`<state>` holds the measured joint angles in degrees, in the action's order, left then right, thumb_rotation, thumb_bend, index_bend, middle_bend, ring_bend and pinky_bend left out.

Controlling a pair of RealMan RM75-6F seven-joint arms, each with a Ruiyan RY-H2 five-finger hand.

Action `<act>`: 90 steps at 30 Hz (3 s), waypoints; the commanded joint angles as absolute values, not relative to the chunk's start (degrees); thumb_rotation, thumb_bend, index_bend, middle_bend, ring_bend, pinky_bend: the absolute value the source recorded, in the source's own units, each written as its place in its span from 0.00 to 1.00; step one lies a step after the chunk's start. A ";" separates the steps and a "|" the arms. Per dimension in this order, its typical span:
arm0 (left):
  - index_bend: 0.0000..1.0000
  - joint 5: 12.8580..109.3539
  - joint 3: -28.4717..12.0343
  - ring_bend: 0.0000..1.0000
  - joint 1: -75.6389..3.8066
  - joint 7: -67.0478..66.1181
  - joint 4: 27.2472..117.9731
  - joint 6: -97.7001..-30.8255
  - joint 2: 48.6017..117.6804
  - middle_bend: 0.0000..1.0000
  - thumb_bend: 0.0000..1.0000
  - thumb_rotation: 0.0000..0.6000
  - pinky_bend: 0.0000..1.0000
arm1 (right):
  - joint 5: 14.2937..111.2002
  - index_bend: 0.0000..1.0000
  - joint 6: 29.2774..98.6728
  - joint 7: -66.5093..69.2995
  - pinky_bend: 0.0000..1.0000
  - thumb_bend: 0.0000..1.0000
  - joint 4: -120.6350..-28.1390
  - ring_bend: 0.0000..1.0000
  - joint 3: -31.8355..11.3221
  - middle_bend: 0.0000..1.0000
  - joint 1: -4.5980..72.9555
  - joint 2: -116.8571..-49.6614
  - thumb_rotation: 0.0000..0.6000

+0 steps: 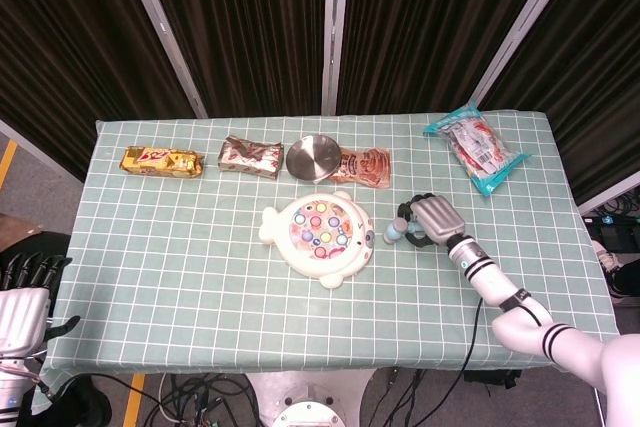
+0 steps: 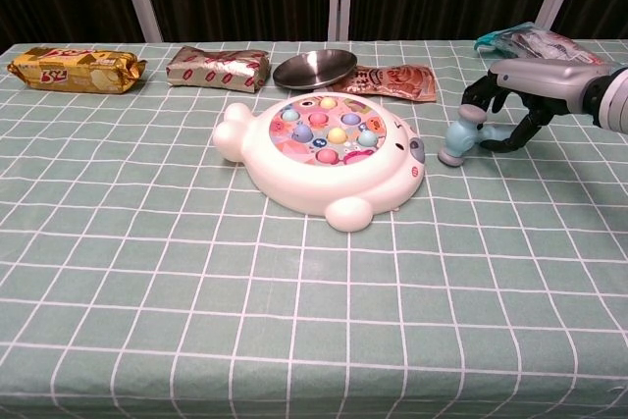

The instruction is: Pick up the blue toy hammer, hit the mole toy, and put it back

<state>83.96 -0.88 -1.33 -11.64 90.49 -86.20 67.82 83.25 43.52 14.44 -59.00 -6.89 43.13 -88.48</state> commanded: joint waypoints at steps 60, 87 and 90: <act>0.18 85.42 -0.58 0.07 -0.26 -10.16 89.87 -88.03 67.40 0.16 0.03 1.00 0.01 | 88.90 0.65 57.30 13.66 0.58 0.54 -70.59 0.49 -5.73 0.63 43.13 -81.23 1.00; 0.18 84.98 -0.51 0.07 0.23 -8.24 88.09 -87.85 68.26 0.16 0.03 1.00 0.01 | 80.68 0.67 47.03 0.77 0.59 0.55 -77.61 0.50 -9.93 0.64 51.04 -83.44 1.00; 0.18 85.17 -0.55 0.07 0.22 -8.33 88.21 -88.01 68.22 0.16 0.03 1.00 0.01 | 80.27 0.67 46.24 0.38 0.59 0.55 -77.76 0.50 -10.30 0.64 51.86 -83.58 1.00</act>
<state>85.16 -0.54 0.22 -8.32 88.21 -88.00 68.22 80.45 46.62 0.53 -77.77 -10.12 51.53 -83.43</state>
